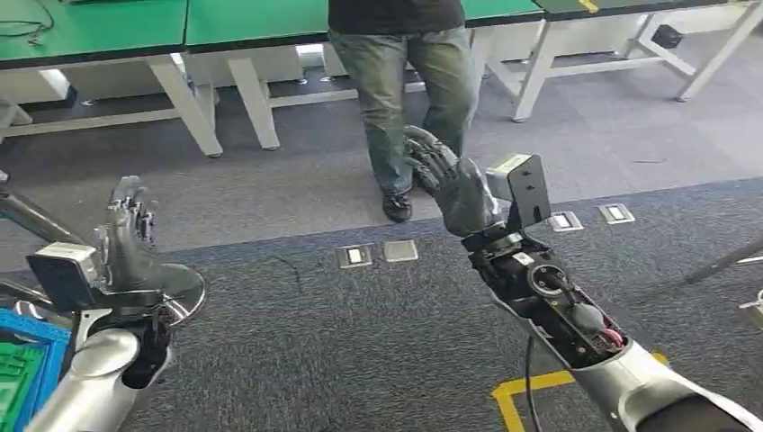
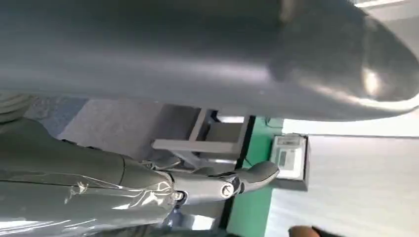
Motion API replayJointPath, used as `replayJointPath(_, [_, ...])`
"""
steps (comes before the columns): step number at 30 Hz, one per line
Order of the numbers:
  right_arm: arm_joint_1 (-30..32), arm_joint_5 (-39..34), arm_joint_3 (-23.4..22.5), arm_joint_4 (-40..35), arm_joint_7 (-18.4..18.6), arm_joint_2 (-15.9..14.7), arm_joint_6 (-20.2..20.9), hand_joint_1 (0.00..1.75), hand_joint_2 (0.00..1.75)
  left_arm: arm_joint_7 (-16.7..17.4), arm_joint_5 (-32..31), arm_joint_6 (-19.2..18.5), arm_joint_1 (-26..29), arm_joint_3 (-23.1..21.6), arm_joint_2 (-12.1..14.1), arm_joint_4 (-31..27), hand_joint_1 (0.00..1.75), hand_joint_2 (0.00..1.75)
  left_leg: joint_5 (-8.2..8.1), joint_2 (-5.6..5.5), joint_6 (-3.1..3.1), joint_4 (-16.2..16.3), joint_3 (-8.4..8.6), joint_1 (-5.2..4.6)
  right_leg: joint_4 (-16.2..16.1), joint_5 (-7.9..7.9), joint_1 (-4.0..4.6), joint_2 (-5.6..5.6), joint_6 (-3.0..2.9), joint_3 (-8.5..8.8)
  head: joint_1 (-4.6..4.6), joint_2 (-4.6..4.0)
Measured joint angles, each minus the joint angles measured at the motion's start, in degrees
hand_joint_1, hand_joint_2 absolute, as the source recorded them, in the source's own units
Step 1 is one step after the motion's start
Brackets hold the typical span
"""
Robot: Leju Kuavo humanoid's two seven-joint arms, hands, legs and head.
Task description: Take the parts from the cabinet and place them on the table.
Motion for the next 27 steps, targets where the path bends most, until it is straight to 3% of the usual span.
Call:
replayJointPath(1, [-0.05, 0.00, 0.00, 0.00, -0.04, 0.00, 0.00, 0.00, 0.00, -0.05, 0.00, 0.00, -0.08, 0.00, 0.00, 0.00, 0.00, 0.00, 0.93, 2.42, -0.23, -5.00, 2.26, 0.06, 0.64, -0.50, 0.01, -0.58, 0.59, 0.03, -0.38, 0.00])
replayJointPath(2, [-0.11, 0.00, 0.00, 0.00, -0.11, 0.00, 0.09, 0.00, 0.00, -0.11, 0.00, -0.04, -0.08, 0.00, 0.00, 0.04, 0.00, 0.00, 0.39, 3.76, 0.28, -4.23, 2.20, -0.45, 0.70, -0.68, 0.29, -0.73, 0.90, -0.10, -0.70, 0.00])
replayJointPath(3, [-0.16, 0.00, -0.04, 0.00, -0.17, 0.00, 0.11, 0.00, 0.00, -0.15, 0.00, -0.11, -0.15, 0.00, -0.02, 0.04, 0.00, 0.00, 0.61, 2.67, 1.23, -4.44, 2.07, -0.38, 1.13, -1.20, 0.65, -1.40, 1.39, -0.04, -0.62, 0.00])
replayJointPath(4, [-0.23, 0.00, -0.07, 0.00, -0.24, 0.00, 0.15, 0.00, 0.00, -0.15, 0.02, -0.09, -0.11, 0.00, -0.04, 0.04, 0.00, 0.00, 0.34, 2.08, 1.71, -4.21, 1.96, -0.50, 1.01, -1.34, 0.62, -1.83, 1.63, 0.37, -0.05, 0.00])
replayJointPath(6, [-0.30, 0.00, 0.07, 0.11, -0.31, 0.02, 0.24, 0.00, 0.00, -0.26, 0.00, -0.11, -0.19, 0.00, 0.02, 0.04, 0.00, 0.00, 0.23, 0.55, 2.50, -4.10, 1.98, -0.48, 0.91, -1.76, 0.30, -3.25, 2.23, 0.99, 0.15, 0.00])
replayJointPath(7, [-0.46, 0.02, -0.02, 0.15, -0.35, 0.00, 0.24, 0.00, 0.00, -0.29, 0.00, -0.13, -0.16, 0.00, -0.09, 0.04, 0.00, 0.00, 0.27, -0.13, 2.94, -4.25, 2.37, -0.18, 1.49, -2.64, -0.26, -1.27, 2.67, 0.41, 0.50, 0.00])
replayJointPath(8, [-0.44, 0.02, -0.04, 0.15, -0.41, 0.00, 0.24, 0.00, 0.00, -0.40, 0.00, -0.13, -0.31, 0.00, -0.07, 0.04, 0.00, 0.00, 0.20, -0.51, 3.30, -4.27, 2.47, -0.22, 3.10, -3.89, -0.33, 1.55, 2.59, 0.09, 0.92, 0.00])
replayJointPath(9, [-0.52, 0.09, -0.13, 0.15, -0.55, 0.00, 0.24, 0.00, 0.00, -0.42, 0.00, -0.15, -0.40, 0.02, -0.13, 0.04, 0.00, 0.00, 0.16, -1.32, 3.55, -4.26, 2.65, -0.27, 8.25, -6.54, -0.16, 3.86, 2.46, -2.09, 1.18, 0.00])
replayJointPath(11, [-0.37, 0.09, -0.13, 0.20, -0.52, 0.00, 0.31, 0.00, 0.00, -0.41, 0.00, -0.26, -0.30, 0.00, -0.37, 0.04, 0.00, 0.00, 0.09, -2.89, 3.90, -4.23, 2.70, -0.61, 19.74, -10.96, 0.17, 4.88, 2.27, -7.86, 2.25, 0.00])
replayJointPath(12, [-0.29, 0.09, -0.15, 0.28, -0.52, 0.00, 0.33, 0.00, 0.00, -0.41, 0.00, -0.24, -0.23, 0.00, -0.37, 0.04, 0.00, 0.00, 0.08, -3.78, 3.92, -4.22, 2.73, -0.78, 22.88, -11.43, 0.31, 4.89, 2.06, -9.83, 2.49, 0.00])
replayJointPath(13, [-0.29, 0.09, -0.17, 0.46, -0.52, 0.00, 0.33, 0.00, 0.00, -0.39, 0.00, -0.24, -0.23, 0.00, -0.35, 0.07, 0.00, 0.00, 0.08, -4.70, 3.92, -4.21, 2.79, -0.91, 22.99, -10.37, 0.46, 4.91, 1.73, -10.49, 2.51, 0.00])
replayJointPath(14, [-0.32, 0.09, -0.20, 0.57, -0.55, 0.00, 0.35, 0.00, 0.00, -0.39, 0.00, -0.24, -0.25, 0.00, -0.35, 0.09, 0.00, 0.00, 0.08, -5.43, 3.92, -4.20, 2.88, -0.98, 20.94, -8.57, 0.53, 4.95, 1.40, -9.93, 2.62, 0.00])
replayJointPath(16, [-0.42, 0.11, -0.22, 0.61, -0.57, 0.00, 0.42, 0.00, 0.00, -0.42, 0.00, -0.24, -0.33, 0.00, -0.37, 0.09, 0.00, 0.00, 0.06, -7.34, 3.90, -4.19, 3.21, -1.02, 9.27, -1.73, 0.69, 6.26, 0.47, -5.31, 2.84, 0.00])
replayJointPath(17, [-0.55, 0.11, -0.24, 0.61, -0.59, 0.00, 0.44, 0.00, 0.00, -0.39, 0.00, -0.24, -0.33, 0.00, -0.39, 0.09, 0.00, 0.00, 0.04, -7.91, 3.84, -4.22, 3.15, -0.82, 4.49, 0.05, 0.66, 9.37, 0.12, -3.66, 2.95, 0.00])
replayJointPath(18, [-0.54, 0.13, -0.26, 0.66, -0.59, 0.00, 0.46, 0.00, 0.00, -0.39, 0.00, -0.24, -0.43, 0.00, -0.39, 0.09, 0.00, 0.00, 0.17, -8.49, 3.50, -4.04, 2.72, -1.15, 3.46, -0.32, 0.16, 12.18, -0.15, -2.93, 2.40, 0.00])
replayJointPath(19, [-0.65, 0.20, -0.26, 0.66, -0.66, 0.00, 0.59, 0.00, 0.00, -0.37, 0.00, -0.24, -0.42, 0.00, -0.42, 0.11, 0.00, 0.00, 0.41, -9.28, 3.11, -4.02, 2.25, -0.48, 2.46, -0.62, 0.54, 11.41, -0.06, -2.13, 2.47, 0.00])
replayJointPath(21, [-0.73, 0.28, -0.22, 0.70, -0.66, 0.02, 0.81, 0.00, 0.00, -0.37, -0.04, -0.24, -0.34, 0.00, -0.37, 0.13, 0.00, 0.00, 0.95, -10.86, 2.29, -4.51, 1.89, -0.12, 2.56, -0.66, 0.84, 10.08, -0.09, -2.09, 3.08, 0.00])
replayJointPath(22, [-0.80, 0.37, -0.20, 0.68, -0.70, 0.02, 0.87, 0.00, 0.00, -0.37, -0.04, -0.24, -0.44, 0.00, -0.31, 0.13, 0.00, 0.00, 1.13, -11.88, 1.77, -4.58, 1.83, -0.62, 1.80, -0.36, 0.25, 9.03, -0.39, -1.67, 2.86, 0.00])
replayJointPath(23, [-0.99, 0.39, -0.20, 0.70, -0.68, 0.00, 0.96, 0.00, 0.00, -0.37, -0.04, -0.22, -0.37, 0.00, -0.26, 0.13, 0.00, 0.00, 0.20, -8.99, 1.83, -3.53, 1.56, -0.76, 1.31, -0.08, 0.21, 7.95, -0.55, -1.25, 2.68, 0.00])
replayJointPath(24, [-1.00, 0.39, -0.26, 0.74, -0.77, 0.02, 0.92, 0.00, 0.00, -0.37, -0.09, -0.22, -0.68, 0.00, -0.24, 0.13, 0.00, 0.00, -1.72, -5.54, 1.67, -0.72, 0.22, -1.06, 1.17, 0.02, 0.16, 7.24, -0.97, -1.23, 1.76, 0.00])
replayJointPath(25, [-1.09, 0.42, -0.24, 0.76, -0.76, 0.02, 0.98, 0.00, 0.00, -0.37, -0.11, -0.22, -0.88, 0.00, -0.22, 0.15, 0.00, 0.00, -4.06, -3.42, 1.47, 3.88, -2.06, -0.93, 1.17, 0.03, 0.39, 6.31, -1.07, -1.29, 1.22, 0.00])
replayJointPath(27, [-0.95, 0.44, -0.20, 0.96, -0.72, 0.00, 1.01, 0.00, 0.00, -0.37, -0.09, -0.22, -0.75, 0.00, -0.22, 0.17, 0.00, 0.00, -7.46, -2.09, 1.15, 12.89, -6.55, -0.73, 1.22, -0.05, 0.53, 4.40, -1.19, -1.40, 0.96, 0.00])
